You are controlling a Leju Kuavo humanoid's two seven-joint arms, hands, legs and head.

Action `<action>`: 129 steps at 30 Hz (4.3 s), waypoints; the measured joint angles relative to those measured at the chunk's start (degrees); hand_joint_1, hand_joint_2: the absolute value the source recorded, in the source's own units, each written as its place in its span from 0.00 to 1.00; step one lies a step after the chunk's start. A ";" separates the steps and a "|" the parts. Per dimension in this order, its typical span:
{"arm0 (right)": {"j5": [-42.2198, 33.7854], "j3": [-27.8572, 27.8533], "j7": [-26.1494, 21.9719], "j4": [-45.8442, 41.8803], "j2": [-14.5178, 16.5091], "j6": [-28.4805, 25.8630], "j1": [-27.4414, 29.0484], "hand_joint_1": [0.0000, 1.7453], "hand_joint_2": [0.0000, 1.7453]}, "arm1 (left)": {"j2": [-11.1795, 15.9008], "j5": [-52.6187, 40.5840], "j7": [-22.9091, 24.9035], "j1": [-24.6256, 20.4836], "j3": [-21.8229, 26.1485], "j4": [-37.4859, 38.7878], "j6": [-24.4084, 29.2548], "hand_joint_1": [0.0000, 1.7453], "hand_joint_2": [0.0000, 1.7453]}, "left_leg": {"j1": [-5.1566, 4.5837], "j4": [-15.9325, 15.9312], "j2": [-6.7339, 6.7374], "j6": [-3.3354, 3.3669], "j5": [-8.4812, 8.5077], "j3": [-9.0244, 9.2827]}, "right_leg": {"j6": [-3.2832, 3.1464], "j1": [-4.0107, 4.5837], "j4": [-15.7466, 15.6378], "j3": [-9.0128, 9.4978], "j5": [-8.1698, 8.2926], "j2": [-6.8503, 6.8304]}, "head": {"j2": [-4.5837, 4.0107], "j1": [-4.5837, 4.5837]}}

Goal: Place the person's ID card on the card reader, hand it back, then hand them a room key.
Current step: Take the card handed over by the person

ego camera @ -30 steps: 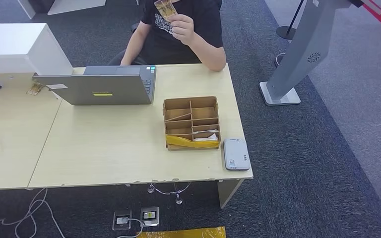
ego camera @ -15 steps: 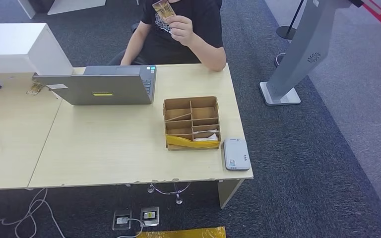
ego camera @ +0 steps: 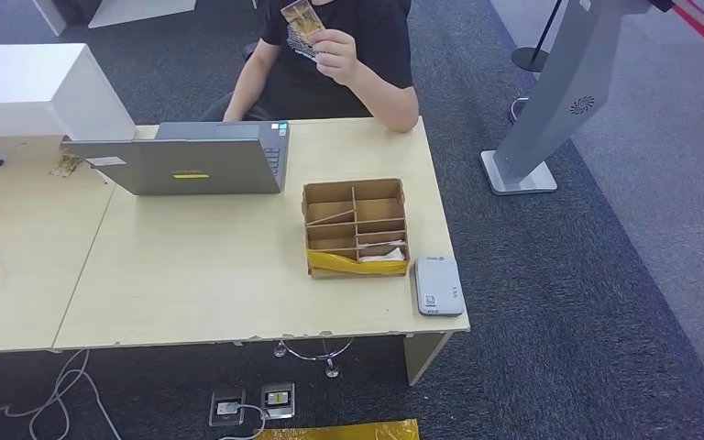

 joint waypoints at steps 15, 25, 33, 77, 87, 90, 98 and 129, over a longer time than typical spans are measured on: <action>1.15 26.04 -7.05 -42.99 -2.88 -4.64 13.46 0.00 0.00 | -0.21 -2.75 -1.29 -0.32 -0.01 -0.01 -0.64 0.00 0.00 | 0.02 0.01 0.27 0.12 -0.08 0.32 | 0.01 0.03 -0.03 0.11 0.01 0.20 | 0.00 0.01; 1.81 28.72 -5.92 -51.87 -4.15 -5.78 14.83 0.00 0.00 | -0.78 -3.14 -1.03 -0.29 -0.02 -0.01 -0.63 0.00 0.00 | 0.02 0.01 0.28 0.10 -0.10 0.33 | 0.01 0.03 -0.04 0.09 -0.01 0.20 | 0.00 0.01; 5.58 29.63 -3.24 -54.28 -6.13 -7.89 15.53 0.00 0.00 | -1.02 -3.81 -1.06 -0.27 -0.02 -0.02 -0.85 0.00 0.00 | 0.02 0.01 0.29 0.09 -0.10 0.33 | 0.01 0.03 -0.04 0.09 -0.01 0.22 | 0.00 0.01; 109.66 104.98 67.17 -61.24 -40.10 -6.13 -32.69 0.00 1.00 | -1.84 -9.19 -1.91 -0.35 -0.12 -0.05 -3.12 0.00 0.00 | 0.08 0.02 -0.31 0.13 0.06 0.01 | 0.01 0.09 0.00 0.02 -0.02 -0.32 | 0.00 0.01; 115.83 110.49 67.17 -50.00 -31.71 -10.20 -35.11 0.00 1.00 | -2.16 -9.21 -1.10 -0.34 -0.12 -0.05 -2.85 0.00 0.00 | 0.09 0.03 -0.37 0.12 0.09 0.00 | 0.00 0.10 0.00 0.01 -0.03 -0.39 | 0.00 0.01; 116.39 111.56 67.17 -47.13 -29.61 -10.89 -35.94 0.00 1.00 | -2.20 -9.20 -1.04 -0.30 -0.13 -0.05 -2.83 0.00 0.00 | 0.09 0.03 -0.37 0.12 0.10 -0.01 | 0.00 0.10 0.00 0.01 -0.03 -0.39 | 0.00 0.01; 117.96 114.35 67.16 -40.89 -24.89 -14.52 -37.51 0.00 1.00 | -2.19 -9.20 -0.43 -0.33 -0.13 -0.05 -2.49 0.00 0.00 | 0.09 0.03 -0.36 0.12 0.10 0.00 | 0.00 0.10 0.00 0.01 -0.03 -0.37 | 0.00 0.01; 126.35 112.48 64.62 -35.91 -18.98 -17.02 -30.15 1.00 1.00 | -1.73 -9.19 0.31 -0.21 -0.12 -0.05 -1.93 0.00 0.00 | 0.09 0.04 -0.30 0.12 0.10 0.06 | 0.00 0.10 -0.01 -0.01 -0.02 -0.32 | 0.00 0.01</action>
